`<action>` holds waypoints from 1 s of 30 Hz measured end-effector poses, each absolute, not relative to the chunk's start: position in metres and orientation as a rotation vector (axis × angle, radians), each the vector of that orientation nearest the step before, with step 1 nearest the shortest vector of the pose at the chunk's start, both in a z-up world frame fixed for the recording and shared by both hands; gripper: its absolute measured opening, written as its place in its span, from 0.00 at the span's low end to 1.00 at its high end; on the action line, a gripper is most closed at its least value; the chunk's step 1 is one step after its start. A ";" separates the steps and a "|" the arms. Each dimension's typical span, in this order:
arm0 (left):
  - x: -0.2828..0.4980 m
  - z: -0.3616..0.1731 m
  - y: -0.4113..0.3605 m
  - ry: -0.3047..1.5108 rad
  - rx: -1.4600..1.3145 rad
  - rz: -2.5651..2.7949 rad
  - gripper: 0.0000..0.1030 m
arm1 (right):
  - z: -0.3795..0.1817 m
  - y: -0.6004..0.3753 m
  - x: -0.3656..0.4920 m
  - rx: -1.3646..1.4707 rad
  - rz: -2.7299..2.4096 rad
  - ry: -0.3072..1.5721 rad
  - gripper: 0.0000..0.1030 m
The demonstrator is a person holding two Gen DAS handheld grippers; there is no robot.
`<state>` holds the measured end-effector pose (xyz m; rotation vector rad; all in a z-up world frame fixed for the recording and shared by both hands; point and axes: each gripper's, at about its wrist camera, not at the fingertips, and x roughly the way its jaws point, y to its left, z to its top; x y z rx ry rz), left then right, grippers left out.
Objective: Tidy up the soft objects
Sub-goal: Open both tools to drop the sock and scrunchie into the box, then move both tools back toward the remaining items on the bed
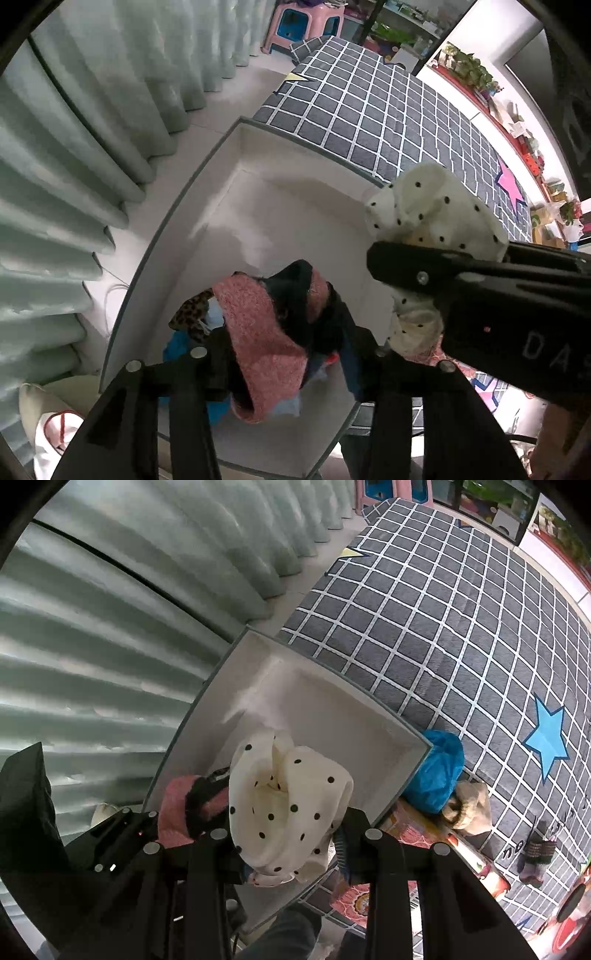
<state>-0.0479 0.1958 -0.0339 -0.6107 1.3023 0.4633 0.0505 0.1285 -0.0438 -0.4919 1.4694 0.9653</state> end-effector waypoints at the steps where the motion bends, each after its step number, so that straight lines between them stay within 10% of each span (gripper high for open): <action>1: -0.047 -0.035 0.195 1.308 -0.605 0.465 0.57 | -0.044 0.129 0.050 -0.491 0.970 1.470 0.37; 3: -0.048 -0.035 0.194 1.321 -0.576 0.495 0.79 | -0.043 0.129 0.050 -0.489 0.973 1.465 0.53; 12: -0.053 -0.046 0.195 1.378 -0.607 0.543 0.84 | -0.037 0.121 0.060 -0.452 0.945 1.439 0.74; 16: -0.055 -0.046 0.198 1.366 -0.649 0.559 0.85 | -0.032 0.113 0.069 -0.428 0.919 1.419 1.00; 18: -0.055 -0.045 0.198 1.357 -0.649 0.572 0.99 | -0.026 0.107 0.074 -0.403 0.908 1.399 1.00; 30: -0.039 -0.025 0.184 1.334 -0.641 0.529 1.00 | -0.013 0.054 0.120 -0.271 0.770 1.395 1.00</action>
